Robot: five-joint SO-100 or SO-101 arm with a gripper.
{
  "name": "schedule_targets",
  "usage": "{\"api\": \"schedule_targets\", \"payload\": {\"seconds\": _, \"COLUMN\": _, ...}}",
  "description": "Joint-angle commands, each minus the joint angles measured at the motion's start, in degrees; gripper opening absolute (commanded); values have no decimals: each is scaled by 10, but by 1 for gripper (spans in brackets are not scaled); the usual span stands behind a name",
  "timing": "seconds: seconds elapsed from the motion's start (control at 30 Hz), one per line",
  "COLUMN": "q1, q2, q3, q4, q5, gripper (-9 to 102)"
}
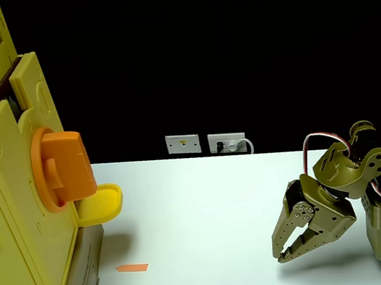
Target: Turn the button of vending machine.
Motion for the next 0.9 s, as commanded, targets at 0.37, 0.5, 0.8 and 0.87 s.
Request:
{"api": "schedule_targets", "payload": {"seconds": 0.37, "q1": 13, "q2": 83, "q3": 26, "q4": -7, "q5": 18, "gripper": 2}}
{"api": "schedule_targets", "payload": {"seconds": 0.5, "q1": 8, "q2": 83, "q3": 26, "q4": -7, "q5": 15, "gripper": -1}}
{"api": "schedule_targets", "payload": {"seconds": 0.8, "q1": 26, "q2": 82, "q3": 24, "q4": 4, "q5": 25, "gripper": -2}}
{"api": "schedule_targets", "payload": {"seconds": 0.87, "q1": 30, "q2": 82, "q3": 24, "q4": 4, "q5": 25, "gripper": -2}}
